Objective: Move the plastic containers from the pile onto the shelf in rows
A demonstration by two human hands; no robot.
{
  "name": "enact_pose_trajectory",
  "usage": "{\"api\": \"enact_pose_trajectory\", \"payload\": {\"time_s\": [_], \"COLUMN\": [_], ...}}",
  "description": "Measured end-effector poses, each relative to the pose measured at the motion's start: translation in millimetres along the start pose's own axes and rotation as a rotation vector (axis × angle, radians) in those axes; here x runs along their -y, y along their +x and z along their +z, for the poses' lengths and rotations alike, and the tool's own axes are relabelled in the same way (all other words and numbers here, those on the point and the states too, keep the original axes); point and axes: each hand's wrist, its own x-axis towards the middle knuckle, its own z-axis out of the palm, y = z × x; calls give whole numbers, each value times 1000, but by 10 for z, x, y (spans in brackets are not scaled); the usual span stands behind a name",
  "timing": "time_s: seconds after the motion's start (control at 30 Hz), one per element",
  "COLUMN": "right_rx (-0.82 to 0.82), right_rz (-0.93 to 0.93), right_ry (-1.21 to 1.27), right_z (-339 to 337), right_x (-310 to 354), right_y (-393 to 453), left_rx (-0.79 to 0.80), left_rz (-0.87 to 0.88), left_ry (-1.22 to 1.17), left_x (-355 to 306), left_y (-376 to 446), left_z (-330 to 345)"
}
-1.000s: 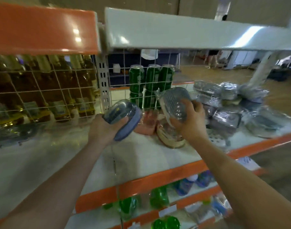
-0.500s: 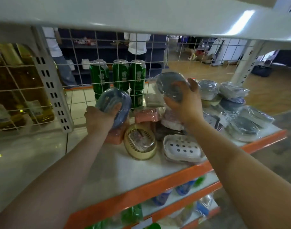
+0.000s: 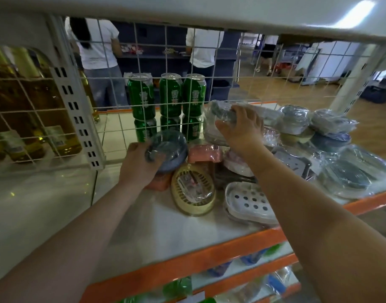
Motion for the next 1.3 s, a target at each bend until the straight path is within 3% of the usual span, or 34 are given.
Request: {"api": "enact_pose_trajectory", "payload": {"time_s": [0.5, 0.63, 0.8, 1.3], "right_rx": [-108, -59, 13, 294], "right_rz": [-210, -207, -178, -379], "right_ry": [-38, -11, 74, 164], "right_z": [-6, 77, 289, 1241], "right_x": [149, 349, 781, 2832], "right_y": [-587, -773, -992, -2009], "left_rx": [-65, -90, -98, -224], "left_rz": [29, 3, -76, -252], "left_ry": [-77, -72, -89, 92], "left_x": [-24, 137, 492, 2155], "left_y": [-355, -473, -643, -1180], "left_z": [-111, -316, -812, -2949]}}
